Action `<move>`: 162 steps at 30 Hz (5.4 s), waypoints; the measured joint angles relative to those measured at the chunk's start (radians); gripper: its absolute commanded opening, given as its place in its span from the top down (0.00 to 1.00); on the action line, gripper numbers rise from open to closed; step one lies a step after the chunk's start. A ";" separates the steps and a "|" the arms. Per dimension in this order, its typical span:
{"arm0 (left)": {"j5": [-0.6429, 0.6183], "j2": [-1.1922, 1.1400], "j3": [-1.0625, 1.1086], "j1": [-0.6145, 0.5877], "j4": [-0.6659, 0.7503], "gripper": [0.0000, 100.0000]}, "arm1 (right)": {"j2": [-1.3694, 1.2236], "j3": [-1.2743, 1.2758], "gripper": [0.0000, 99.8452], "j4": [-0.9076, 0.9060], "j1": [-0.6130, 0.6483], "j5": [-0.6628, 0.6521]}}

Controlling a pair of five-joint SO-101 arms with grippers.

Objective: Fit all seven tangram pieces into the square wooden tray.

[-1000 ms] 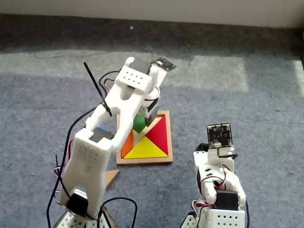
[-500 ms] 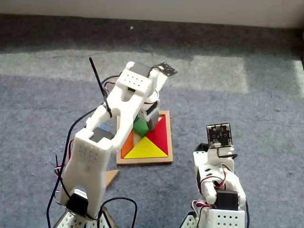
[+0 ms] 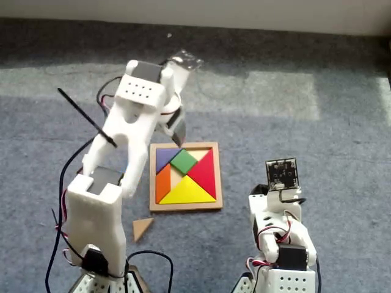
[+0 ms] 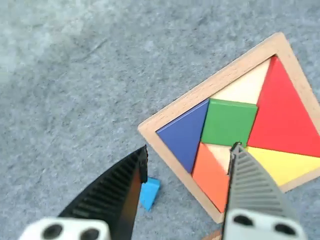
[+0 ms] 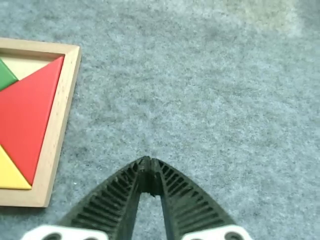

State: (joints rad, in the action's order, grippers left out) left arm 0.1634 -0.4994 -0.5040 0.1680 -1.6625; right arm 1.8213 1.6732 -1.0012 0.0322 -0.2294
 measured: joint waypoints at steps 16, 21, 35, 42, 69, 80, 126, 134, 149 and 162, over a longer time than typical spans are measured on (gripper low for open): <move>0.000 0.269 0.437 -0.236 0.143 0.71 | 0.000 0.000 0.99 0.000 0.000 0.000; 0.026 0.316 0.640 -0.281 0.269 0.71 | 0.000 0.000 0.99 0.000 0.000 0.000; 0.029 0.316 0.928 -0.318 0.552 0.71 | 0.000 0.000 0.99 0.000 0.000 0.000; 0.031 0.316 0.944 -0.316 0.595 0.77 | 0.000 0.000 0.99 0.000 0.000 0.000; 0.037 0.540 0.931 -0.163 0.442 0.96 | 0.000 0.000 0.99 0.000 0.000 0.000; 0.043 0.629 0.931 0.026 0.393 0.96 | 0.000 0.000 0.99 0.000 -0.011 0.000; 0.825 0.186 0.643 0.196 0.609 0.74 | 0.000 0.000 0.99 0.025 -0.025 0.000; 0.724 0.186 0.634 0.224 0.609 0.73 | 0.000 0.000 0.99 0.025 -0.025 0.000; 0.437 0.238 0.486 0.155 0.465 0.73 | 0.000 0.000 0.99 0.029 -0.025 0.000; 0.213 0.514 0.683 -0.014 0.261 0.73 | 0.000 0.000 0.99 0.029 -0.025 0.000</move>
State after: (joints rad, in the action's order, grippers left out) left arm 0.3767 0.0146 0.1788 0.1542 -1.4016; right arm 1.8213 1.6732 -0.9720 0.0077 -0.2294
